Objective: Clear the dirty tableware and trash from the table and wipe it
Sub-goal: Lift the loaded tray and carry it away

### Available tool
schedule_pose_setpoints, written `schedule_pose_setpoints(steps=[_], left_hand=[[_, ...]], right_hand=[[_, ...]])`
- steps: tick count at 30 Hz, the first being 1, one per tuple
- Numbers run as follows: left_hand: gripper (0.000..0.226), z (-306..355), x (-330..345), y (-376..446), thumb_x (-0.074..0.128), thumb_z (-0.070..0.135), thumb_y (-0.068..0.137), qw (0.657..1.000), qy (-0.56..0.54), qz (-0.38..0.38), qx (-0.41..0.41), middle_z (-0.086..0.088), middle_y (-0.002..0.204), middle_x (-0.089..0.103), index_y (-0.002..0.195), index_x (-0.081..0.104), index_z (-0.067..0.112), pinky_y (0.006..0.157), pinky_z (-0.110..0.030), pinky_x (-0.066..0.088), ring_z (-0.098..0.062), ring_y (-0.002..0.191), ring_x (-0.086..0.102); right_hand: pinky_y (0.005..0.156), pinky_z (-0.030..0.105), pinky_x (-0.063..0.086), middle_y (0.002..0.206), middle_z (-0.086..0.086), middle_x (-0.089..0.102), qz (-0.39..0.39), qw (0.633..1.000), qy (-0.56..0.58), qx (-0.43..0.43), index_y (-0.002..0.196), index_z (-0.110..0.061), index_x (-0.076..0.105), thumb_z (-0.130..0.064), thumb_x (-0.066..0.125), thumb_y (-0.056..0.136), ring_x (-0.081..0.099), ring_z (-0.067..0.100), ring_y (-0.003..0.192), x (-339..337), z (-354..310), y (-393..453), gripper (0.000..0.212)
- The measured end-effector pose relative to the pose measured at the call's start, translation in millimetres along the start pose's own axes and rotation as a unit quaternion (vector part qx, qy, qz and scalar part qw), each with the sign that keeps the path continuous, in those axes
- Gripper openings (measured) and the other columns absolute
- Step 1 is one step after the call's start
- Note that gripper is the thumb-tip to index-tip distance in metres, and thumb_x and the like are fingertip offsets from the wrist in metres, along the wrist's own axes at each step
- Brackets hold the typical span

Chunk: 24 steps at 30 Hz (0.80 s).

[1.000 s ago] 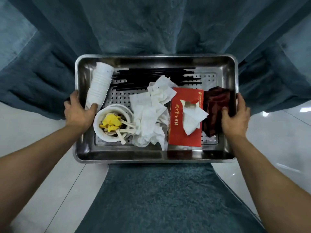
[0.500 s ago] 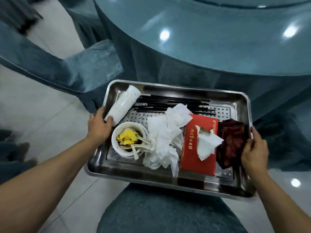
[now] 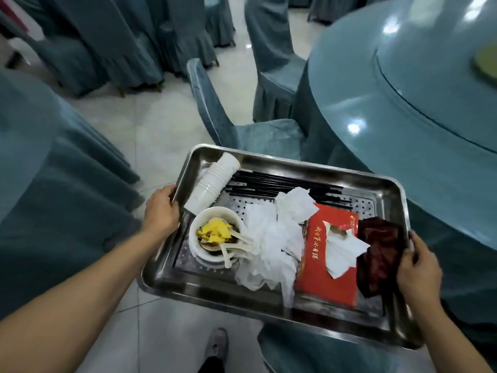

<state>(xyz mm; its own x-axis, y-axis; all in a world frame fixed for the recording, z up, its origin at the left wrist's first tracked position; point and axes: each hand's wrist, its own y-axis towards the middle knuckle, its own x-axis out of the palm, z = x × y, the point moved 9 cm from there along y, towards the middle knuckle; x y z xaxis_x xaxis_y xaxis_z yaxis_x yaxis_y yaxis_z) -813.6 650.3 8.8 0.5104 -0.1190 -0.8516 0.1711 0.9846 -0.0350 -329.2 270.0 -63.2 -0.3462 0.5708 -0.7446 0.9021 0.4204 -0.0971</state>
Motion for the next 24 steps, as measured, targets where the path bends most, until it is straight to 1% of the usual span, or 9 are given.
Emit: schedule_pose_setpoints(steps=[2, 6, 8, 10, 13, 15, 17, 19, 24], left_hand=[[0.048, -22.2, -42.3, 1.3, 0.057, -0.002, 0.091, 1.000, -0.009, 0.020, -0.016, -0.013, 0.124, 0.068, 0.136, 0.061, 0.013, 0.106, -0.049, 0.047, -0.033, 0.112, 0.063], [0.048, -75.5, -114.9, 17.9, 0.058, -0.002, 0.091, 0.997, -0.023, 0.046, -0.049, -0.016, 0.121, 0.069, 0.136, 0.062, 0.013, 0.105, -0.046, 0.048, -0.035, 0.110, 0.064], [0.050, -101.7, -149.7, 34.2, 0.059, -0.001, 0.091, 0.995, -0.030, 0.062, -0.066, -0.016, 0.124, 0.069, 0.138, 0.061, 0.014, 0.107, -0.047, 0.047, -0.035, 0.112, 0.064], [0.049, -120.7, -183.6, 54.4, 0.059, -0.002, 0.092, 0.993, -0.040, 0.080, -0.077, -0.018, 0.124, 0.069, 0.138, 0.061, 0.013, 0.108, -0.048, 0.046, -0.037, 0.113, 0.064], [0.045, -146.0, -231.4, 93.7, 0.057, -0.004, 0.092, 0.990, -0.053, 0.104, -0.084, -0.020, 0.122, 0.069, 0.135, 0.063, 0.011, 0.106, -0.050, 0.047, -0.040, 0.112, 0.064], [0.044, -160.8, -256.3, 123.6, 0.055, -0.006, 0.091, 0.988, -0.064, 0.113, -0.082, -0.021, 0.121, 0.069, 0.133, 0.063, 0.007, 0.102, -0.050, 0.049, -0.041, 0.109, 0.064], [0.043, -170.2, -277.9, 158.7, 0.052, -0.012, 0.089, 0.985, -0.091, 0.121, -0.079, -0.023, 0.118, 0.070, 0.128, 0.065, 0.001, 0.098, -0.047, 0.048, -0.041, 0.106, 0.065], [0.042, -178.7, -295.8, 193.9, 0.050, -0.015, 0.087, 0.983, -0.101, 0.130, -0.074, -0.025, 0.114, 0.070, 0.123, 0.066, -0.002, 0.094, -0.045, 0.049, -0.041, 0.103, 0.066], [0.042, -200.1, -317.7, 283.2, 0.051, -0.013, 0.084, 0.982, -0.094, 0.137, -0.089, -0.019, 0.106, 0.073, 0.117, 0.071, 0.005, 0.086, -0.042, 0.049, -0.038, 0.095, 0.067]], right_hand=[[0.096, 0.052, 0.046, 0.115, 0.022, 0.060, -0.018, 1.000, 0.008, -0.021, 0.145, -0.025, 0.049, -0.018, 0.044, 0.103, 0.058, 0.041, 0.104, 11.0, -49.7, 0.7, 0.043], [0.092, 0.046, 0.049, 0.115, 0.016, 0.066, -0.043, 0.997, 0.019, -0.054, 0.142, -0.029, 0.052, -0.019, 0.048, 0.102, 0.062, 0.037, 0.097, 37.8, -153.0, -3.7, 0.041], [0.098, 0.047, 0.049, 0.120, 0.015, 0.067, -0.045, 0.997, 0.018, -0.063, 0.139, -0.024, 0.056, -0.018, 0.050, 0.101, 0.062, 0.036, 0.104, 55.1, -203.4, -5.7, 0.038], [0.103, 0.048, 0.046, 0.124, 0.016, 0.066, -0.042, 0.997, 0.020, -0.069, 0.136, -0.015, 0.058, -0.017, 0.052, 0.100, 0.061, 0.037, 0.113, 75.1, -251.3, -9.2, 0.037], [0.104, 0.047, 0.046, 0.124, 0.019, 0.067, -0.043, 0.996, 0.026, -0.067, 0.131, -0.009, 0.062, -0.015, 0.055, 0.098, 0.061, 0.037, 0.114, 107.8, -315.5, -17.9, 0.034], [0.106, 0.046, 0.046, 0.125, 0.019, 0.067, -0.045, 0.996, 0.040, -0.058, 0.130, -0.007, 0.063, -0.015, 0.056, 0.098, 0.062, 0.036, 0.115, 127.9, -351.3, -23.5, 0.033], [0.106, 0.042, 0.044, 0.126, 0.017, 0.066, -0.049, 0.996, 0.048, -0.058, 0.129, -0.006, 0.063, -0.014, 0.057, 0.098, 0.061, 0.035, 0.117, 144.8, -392.2, -23.3, 0.033], [0.105, 0.040, 0.043, 0.127, 0.017, 0.067, -0.048, 0.996, 0.047, -0.063, 0.129, -0.005, 0.064, -0.014, 0.057, 0.098, 0.061, 0.035, 0.118, 160.1, -430.2, -16.6, 0.033], [0.107, 0.043, 0.043, 0.127, 0.016, 0.067, -0.048, 0.994, 0.046, -0.083, 0.128, -0.005, 0.065, -0.014, 0.057, 0.098, 0.060, 0.035, 0.120, 202.0, -519.7, 23.4, 0.033]])
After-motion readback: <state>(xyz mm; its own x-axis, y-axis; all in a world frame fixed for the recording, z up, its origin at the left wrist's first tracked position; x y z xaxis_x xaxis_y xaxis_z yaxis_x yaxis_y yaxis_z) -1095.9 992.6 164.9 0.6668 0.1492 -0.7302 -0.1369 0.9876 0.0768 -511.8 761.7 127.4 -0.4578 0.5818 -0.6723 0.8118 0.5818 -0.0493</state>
